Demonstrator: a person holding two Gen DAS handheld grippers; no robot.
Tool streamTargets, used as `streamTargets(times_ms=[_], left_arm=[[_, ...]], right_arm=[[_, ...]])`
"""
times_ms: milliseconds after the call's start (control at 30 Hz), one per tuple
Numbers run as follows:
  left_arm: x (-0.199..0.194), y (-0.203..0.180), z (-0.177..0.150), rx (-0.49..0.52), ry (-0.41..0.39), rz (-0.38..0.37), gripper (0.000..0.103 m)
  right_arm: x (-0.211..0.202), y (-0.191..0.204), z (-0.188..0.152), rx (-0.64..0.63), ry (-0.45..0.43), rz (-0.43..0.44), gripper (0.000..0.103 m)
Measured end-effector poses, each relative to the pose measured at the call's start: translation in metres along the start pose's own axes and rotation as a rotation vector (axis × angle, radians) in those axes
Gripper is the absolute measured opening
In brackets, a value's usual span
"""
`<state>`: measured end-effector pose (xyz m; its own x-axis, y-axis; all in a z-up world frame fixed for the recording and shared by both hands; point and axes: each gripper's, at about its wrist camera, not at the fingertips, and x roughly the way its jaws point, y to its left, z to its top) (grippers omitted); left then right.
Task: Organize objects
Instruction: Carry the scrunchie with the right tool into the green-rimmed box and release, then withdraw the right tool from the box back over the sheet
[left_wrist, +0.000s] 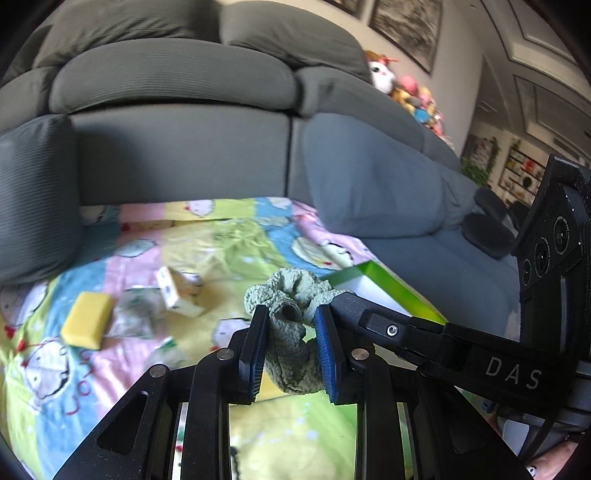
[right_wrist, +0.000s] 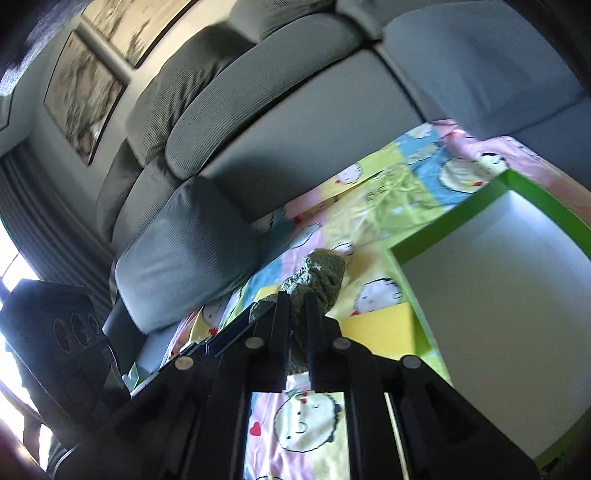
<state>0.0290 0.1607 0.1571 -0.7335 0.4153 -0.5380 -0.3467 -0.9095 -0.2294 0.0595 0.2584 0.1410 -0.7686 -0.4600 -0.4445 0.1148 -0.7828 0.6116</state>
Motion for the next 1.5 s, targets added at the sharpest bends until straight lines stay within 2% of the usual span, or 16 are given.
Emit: streamTargets(times_ms=[300,667,1033,1167,1367,1500], left_arm=[[0.034,-0.035,-0.002,0.052,0.070,-0.118,0.026],[0.064,-0.060,-0.013,0.065,0.170,-0.200,0.026],[0.086,-0.069,-0.026,0.050,0.259,-0.225,0.026],[0.088,-0.069,-0.030,0.045,0.275,-0.223,0.026],[0.086,-0.066,-0.031,0.042,0.288,-0.208,0.026],[0.075,-0.061,-0.029,0.052,0.273,-0.191,0.026]], right_arm=[[-0.026,-0.039,0.002,0.098,-0.067,-0.103,0.009],[-0.040,-0.076,0.001,0.184,-0.080,-0.227,0.009],[-0.041,-0.097,-0.004,0.233,-0.047,-0.349,0.009],[-0.040,-0.102,-0.005,0.240,-0.031,-0.408,0.009],[-0.039,-0.104,-0.005,0.241,-0.021,-0.442,0.009],[-0.038,-0.102,-0.004,0.237,-0.022,-0.459,0.018]])
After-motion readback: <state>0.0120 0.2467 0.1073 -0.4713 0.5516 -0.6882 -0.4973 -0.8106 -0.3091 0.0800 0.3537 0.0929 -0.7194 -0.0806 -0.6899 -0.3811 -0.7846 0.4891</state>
